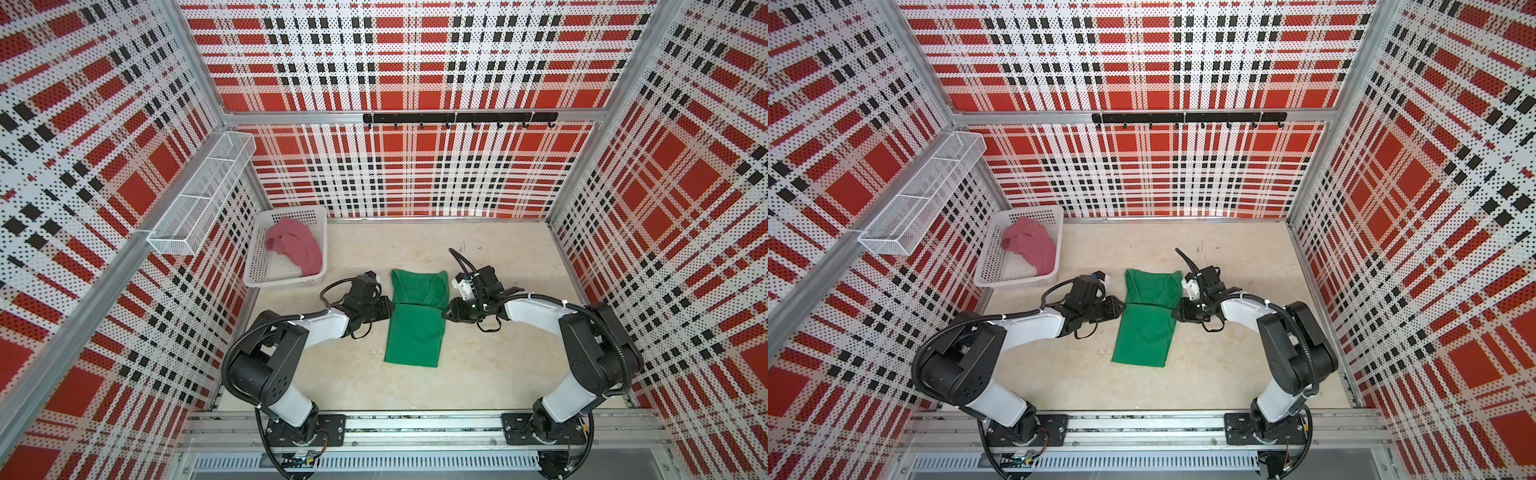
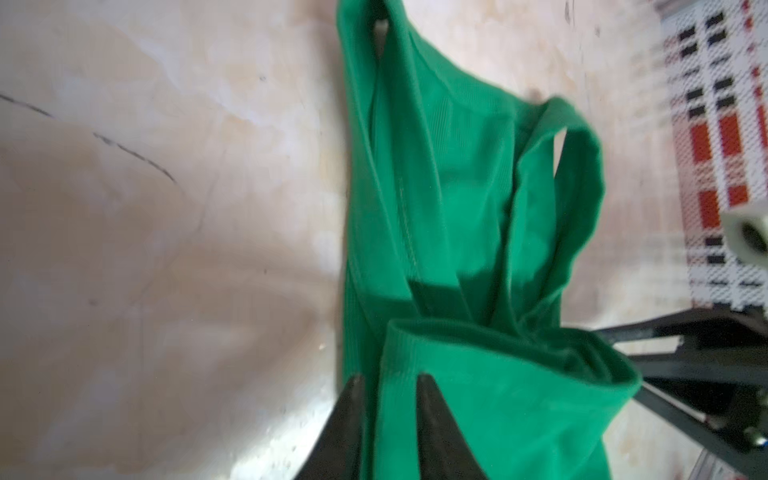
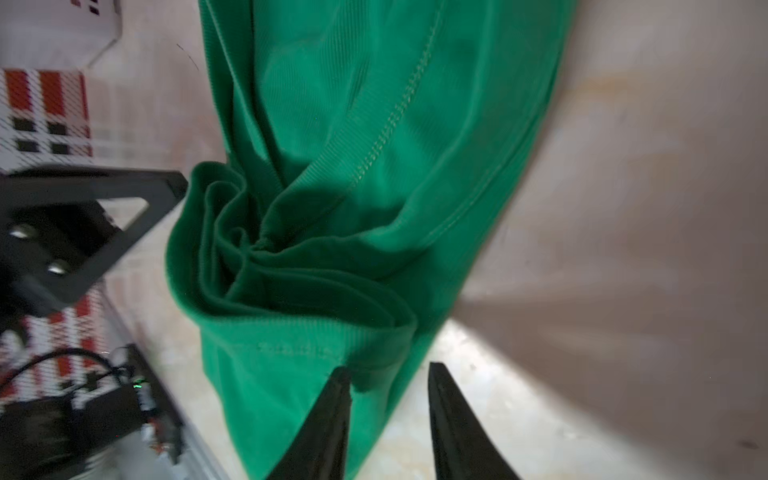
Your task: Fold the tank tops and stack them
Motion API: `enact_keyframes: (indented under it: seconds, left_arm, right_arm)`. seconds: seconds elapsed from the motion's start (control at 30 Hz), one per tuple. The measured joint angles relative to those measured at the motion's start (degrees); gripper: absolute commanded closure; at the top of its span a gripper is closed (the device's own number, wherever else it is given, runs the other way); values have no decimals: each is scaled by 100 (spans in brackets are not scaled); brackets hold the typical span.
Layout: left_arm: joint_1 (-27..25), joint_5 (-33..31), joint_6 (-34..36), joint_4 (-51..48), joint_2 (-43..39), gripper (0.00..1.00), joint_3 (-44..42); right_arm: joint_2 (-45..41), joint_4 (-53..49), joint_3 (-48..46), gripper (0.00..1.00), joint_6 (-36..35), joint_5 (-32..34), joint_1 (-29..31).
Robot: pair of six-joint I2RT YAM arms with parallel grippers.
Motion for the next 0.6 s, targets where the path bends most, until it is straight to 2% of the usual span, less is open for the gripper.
enact_keyframes:
  seconds: [0.07, 0.2, 0.33, 0.47, 0.6]
  left_arm:
    - [35, -72, 94, -103, -46, 58, 210]
    - [11, -306, 144, -341, -468, 58, 341]
    - [-398, -378, -160, -203, -717, 59, 199]
    - [-898, -334, -590, 181, -382, 60, -142]
    - [-1036, -415, -970, 411, -4, 60, -511]
  right_arm:
    - [-138, -164, 70, 61, -68, 190, -28]
    - [-796, -466, 46, 71, -44, 437, 90]
    - [-1360, -275, -267, 80, 400, 385, 697]
    - [-1266, 293, -824, 82, 1093, 205, 1322]
    - [-909, 804, -1322, 83, 1624, 181, 1473]
